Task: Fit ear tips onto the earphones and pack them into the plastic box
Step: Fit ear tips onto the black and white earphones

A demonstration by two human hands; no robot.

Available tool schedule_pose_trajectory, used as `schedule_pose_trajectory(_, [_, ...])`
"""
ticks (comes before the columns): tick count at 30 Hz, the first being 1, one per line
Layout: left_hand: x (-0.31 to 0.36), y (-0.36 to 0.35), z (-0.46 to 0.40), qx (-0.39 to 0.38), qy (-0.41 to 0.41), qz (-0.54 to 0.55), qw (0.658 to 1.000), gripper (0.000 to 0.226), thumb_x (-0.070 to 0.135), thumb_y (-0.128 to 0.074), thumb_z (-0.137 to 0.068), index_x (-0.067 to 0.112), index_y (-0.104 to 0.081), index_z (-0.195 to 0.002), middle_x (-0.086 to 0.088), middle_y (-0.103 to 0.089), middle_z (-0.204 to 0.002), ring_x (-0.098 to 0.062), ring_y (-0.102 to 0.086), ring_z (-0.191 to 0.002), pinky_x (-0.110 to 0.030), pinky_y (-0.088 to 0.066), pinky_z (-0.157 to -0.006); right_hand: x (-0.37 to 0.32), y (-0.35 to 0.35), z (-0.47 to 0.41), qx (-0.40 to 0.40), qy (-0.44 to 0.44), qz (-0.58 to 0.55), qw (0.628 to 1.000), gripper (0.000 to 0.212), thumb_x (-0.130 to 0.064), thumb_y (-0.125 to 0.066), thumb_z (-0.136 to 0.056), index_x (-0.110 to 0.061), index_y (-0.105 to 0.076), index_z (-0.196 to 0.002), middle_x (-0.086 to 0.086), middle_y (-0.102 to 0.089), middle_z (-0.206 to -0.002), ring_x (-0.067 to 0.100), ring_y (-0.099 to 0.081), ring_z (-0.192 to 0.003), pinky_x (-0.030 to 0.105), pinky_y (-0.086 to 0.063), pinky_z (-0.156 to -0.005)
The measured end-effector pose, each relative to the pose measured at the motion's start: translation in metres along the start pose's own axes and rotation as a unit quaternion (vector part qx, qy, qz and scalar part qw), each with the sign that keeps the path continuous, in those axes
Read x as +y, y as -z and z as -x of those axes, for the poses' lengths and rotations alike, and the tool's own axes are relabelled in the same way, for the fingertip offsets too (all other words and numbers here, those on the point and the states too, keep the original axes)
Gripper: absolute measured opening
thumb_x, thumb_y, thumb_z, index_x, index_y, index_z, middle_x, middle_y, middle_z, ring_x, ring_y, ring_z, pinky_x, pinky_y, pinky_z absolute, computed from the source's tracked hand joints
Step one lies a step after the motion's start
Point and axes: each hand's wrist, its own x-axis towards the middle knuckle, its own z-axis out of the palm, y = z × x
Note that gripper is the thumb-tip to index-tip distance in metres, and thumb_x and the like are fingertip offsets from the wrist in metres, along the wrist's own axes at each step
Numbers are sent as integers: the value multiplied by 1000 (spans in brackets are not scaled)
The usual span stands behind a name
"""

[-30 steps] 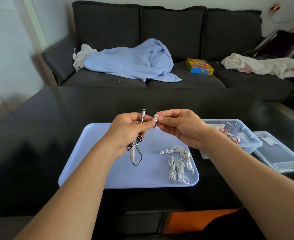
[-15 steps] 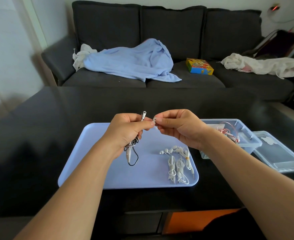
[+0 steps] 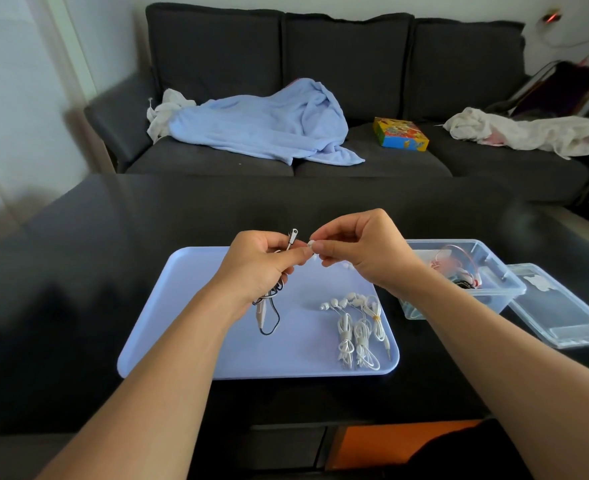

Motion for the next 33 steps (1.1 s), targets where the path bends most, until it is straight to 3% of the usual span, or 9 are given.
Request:
schedule_pose_trajectory(8, [2,-4,0,-5,23,93,995,13,26,-67,-94,15,-75,-96,0,-78,-88,-7,-71,-76,-26,-52,-68,0,-12,1,58,30,-17,998,9,-12,-72,-90,-8,-78,-95,2,-75,-78,15,-71,-68,21,-59,-68])
schedule_pose_trajectory(16, [6,-5,1,32,49,159,986,12,21,-71,-92,13,-77,-87,-2,-76,-81,-7,-69,-72,-22,-52,-62,-4,-21,1,74,19,-113,991,8,-8,-71,-90,-10,-78,-92,3,-77,-82,16,-73,-76,24,-59,-72])
schedule_pose_trajectory(20, [13,-3,2,-24,109,266,957,15,16,-69,-92,3,-74,-87,-3,-71,-76,-6,-64,-63,-17,-49,-54,-2,-17,0,60,23,-157,985,7,-8,-72,-89,-6,-77,-93,11,-76,-85,22,-72,-78,30,-60,-76])
schedule_pose_trajectory(26, [18,0,2,-74,147,363,917,13,16,-66,-94,4,-71,-90,-2,-70,-76,-5,-61,-61,-12,-48,-51,-3,-22,0,-12,-75,-365,928,20,-17,-70,-82,-5,-74,-98,8,-71,-83,14,-67,-76,23,-53,-69])
schedule_pose_trajectory(29, [17,0,1,-63,141,364,918,14,16,-66,-94,5,-71,-88,-2,-70,-76,-4,-60,-59,-13,-49,-53,-4,-28,-1,-17,-103,-431,896,16,-11,-64,-92,-3,-72,-104,8,-69,-82,13,-66,-73,20,-51,-65])
schedule_pose_trajectory(33, [14,-2,-1,-16,107,309,945,15,15,-68,-92,5,-73,-83,-2,-69,-72,-6,-60,-60,-16,-50,-54,-6,-26,-2,24,-96,-359,928,11,-9,-69,-90,-3,-75,-97,10,-72,-82,15,-69,-75,23,-52,-67])
